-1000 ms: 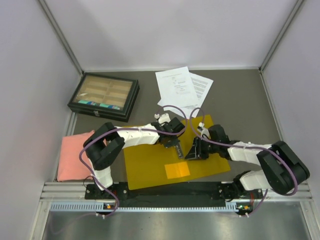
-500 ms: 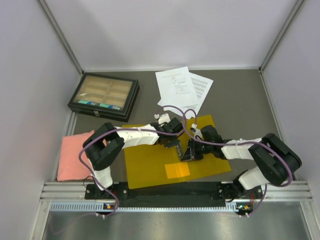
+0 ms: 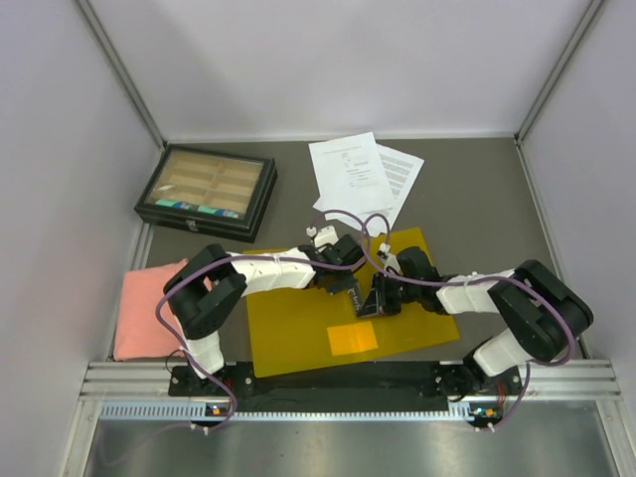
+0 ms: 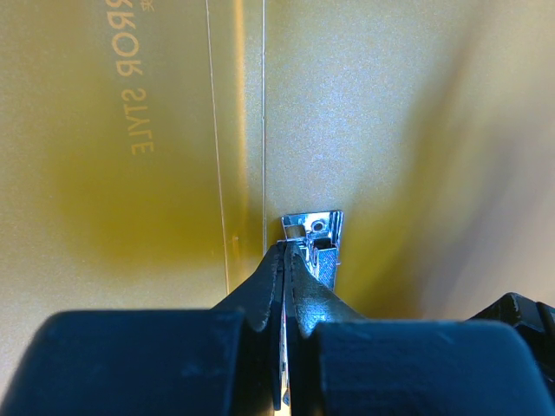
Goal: Put the files into the folder
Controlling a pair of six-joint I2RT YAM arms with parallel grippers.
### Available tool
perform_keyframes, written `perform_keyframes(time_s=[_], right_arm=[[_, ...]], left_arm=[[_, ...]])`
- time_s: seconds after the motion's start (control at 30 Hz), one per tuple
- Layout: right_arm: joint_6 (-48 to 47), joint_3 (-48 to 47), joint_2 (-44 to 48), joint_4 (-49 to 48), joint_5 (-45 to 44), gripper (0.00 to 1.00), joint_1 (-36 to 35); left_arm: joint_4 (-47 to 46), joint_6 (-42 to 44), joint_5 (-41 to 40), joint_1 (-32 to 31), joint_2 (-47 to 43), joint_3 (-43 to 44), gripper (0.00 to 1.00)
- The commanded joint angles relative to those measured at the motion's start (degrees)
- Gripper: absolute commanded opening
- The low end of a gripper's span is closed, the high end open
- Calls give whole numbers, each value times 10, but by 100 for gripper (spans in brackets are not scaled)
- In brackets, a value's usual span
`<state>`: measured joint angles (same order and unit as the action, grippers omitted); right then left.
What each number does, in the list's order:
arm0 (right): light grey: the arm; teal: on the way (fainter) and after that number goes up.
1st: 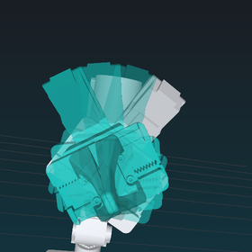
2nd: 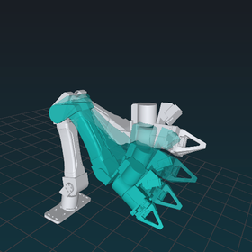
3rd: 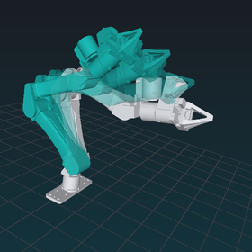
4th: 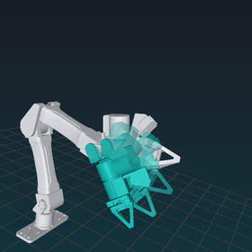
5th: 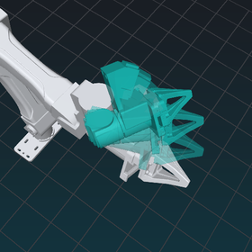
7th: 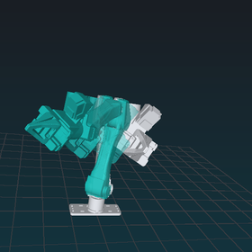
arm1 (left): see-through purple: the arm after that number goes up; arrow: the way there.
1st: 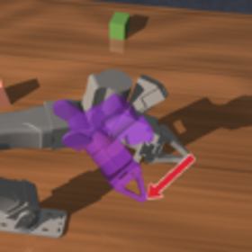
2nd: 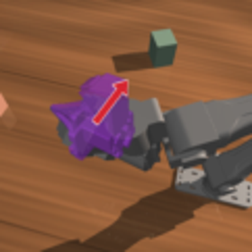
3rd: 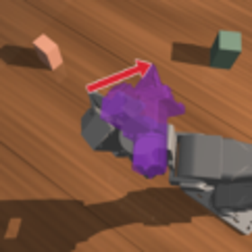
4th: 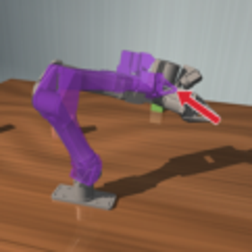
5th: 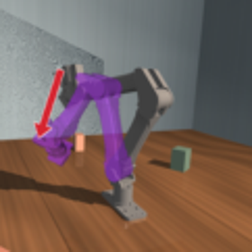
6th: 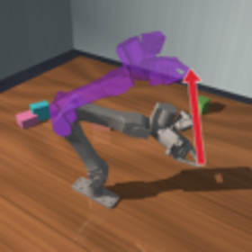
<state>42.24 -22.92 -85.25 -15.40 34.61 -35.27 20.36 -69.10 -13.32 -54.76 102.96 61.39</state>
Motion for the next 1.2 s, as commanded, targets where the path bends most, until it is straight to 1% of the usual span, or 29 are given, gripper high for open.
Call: perform_keyframes(time_s=[0.0, 0.2, 0.4, 0.43, 0.5, 0.53, 0.57, 0.73, 0.83, 0.9, 0.97, 1.03, 1.13, 1.17], right_arm=[[-7, -15, -18, -31, -23, 11, -6], [-1, -14, -21, -45, -23, 10, -5], [-15, -34, -18, -5, -40, 11, -6], [-22, -36, -19, 3, -42, 9, -6], [-30, -45, -19, 27, -53, 0, -5], [-34, -49, -21, 41, -60, 0, -5], [-37, -57, -25, 68, -74, 0, -6], [-55, -64, -34, 122, -116, 0, -7], [-57, -68, -50, 152, -163, 0, -16], [-50, -69, -61, 189, -204, 0, -23], [-42, -67, -69, 199, -239, 0, -30], [-23, -57, -86, 189, -249, 0, -31], [-4, -44, -111, 162, -247, 0, -33], [-2, -42, -114, 158, -231, 0, -33]], left_arm=[[18, 1, 11, -4, -3, -19, 0], [18, 1, 12, -4, -5, -21, 0], [18, 5, 14, -4, -4, -21, 0], [18, 6, 15, -4, -3, -21, 0], [15, 18, 17, -5, 0, -18, 0], [16, 26, 16, -4, 0, -15, 0], [17, 30, 15, -6, 0, -14, 0], [32, 52, 5, -6, 1, -8, 0], [40, 63, 1, -5, 1, -2, 0], [45, 75, 2, -6, 4, 2, 0], [43, 107, 9, -5, 3, 11, 0], [33, 141, 8, -6, -6, 11, 0], [29, 175, -16, -4, -42, 11, 18], [28, 184, -21, -5, -60, 13, 32]])
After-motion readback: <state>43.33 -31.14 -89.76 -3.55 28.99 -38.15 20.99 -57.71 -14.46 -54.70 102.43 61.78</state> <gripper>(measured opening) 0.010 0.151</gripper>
